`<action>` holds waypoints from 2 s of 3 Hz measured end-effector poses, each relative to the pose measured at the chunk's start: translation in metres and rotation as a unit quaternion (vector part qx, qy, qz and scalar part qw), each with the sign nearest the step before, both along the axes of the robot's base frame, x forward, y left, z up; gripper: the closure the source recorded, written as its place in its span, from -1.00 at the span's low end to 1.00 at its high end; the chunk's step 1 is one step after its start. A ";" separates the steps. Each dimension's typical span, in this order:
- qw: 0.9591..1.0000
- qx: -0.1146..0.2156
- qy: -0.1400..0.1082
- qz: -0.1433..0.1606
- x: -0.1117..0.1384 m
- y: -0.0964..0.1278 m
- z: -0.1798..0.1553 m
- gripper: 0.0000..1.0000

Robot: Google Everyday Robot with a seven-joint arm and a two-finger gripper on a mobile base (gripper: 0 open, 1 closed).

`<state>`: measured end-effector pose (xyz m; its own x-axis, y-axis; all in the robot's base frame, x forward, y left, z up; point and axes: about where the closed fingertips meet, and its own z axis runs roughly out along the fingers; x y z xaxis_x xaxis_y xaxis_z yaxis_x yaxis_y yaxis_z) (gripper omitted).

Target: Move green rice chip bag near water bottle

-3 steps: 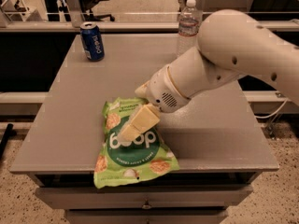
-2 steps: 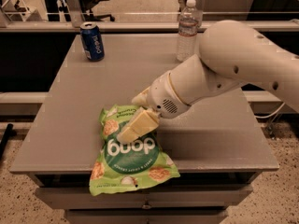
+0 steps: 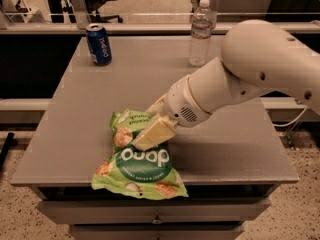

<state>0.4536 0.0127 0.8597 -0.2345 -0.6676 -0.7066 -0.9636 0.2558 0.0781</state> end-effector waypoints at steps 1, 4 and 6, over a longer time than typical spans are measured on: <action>0.999 -0.028 -0.033 -0.014 0.004 -0.030 0.030 1.00; 0.983 -0.133 -0.085 -0.091 0.005 -0.154 0.130 1.00; 0.974 -0.093 -0.124 -0.167 0.073 -0.198 0.120 1.00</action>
Offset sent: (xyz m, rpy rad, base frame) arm 0.0222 -0.1667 0.1382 -0.3032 -0.2363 -0.1950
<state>0.5270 -0.1852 0.9793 -0.2977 -0.7053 -0.6434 -0.8079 0.5452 -0.2238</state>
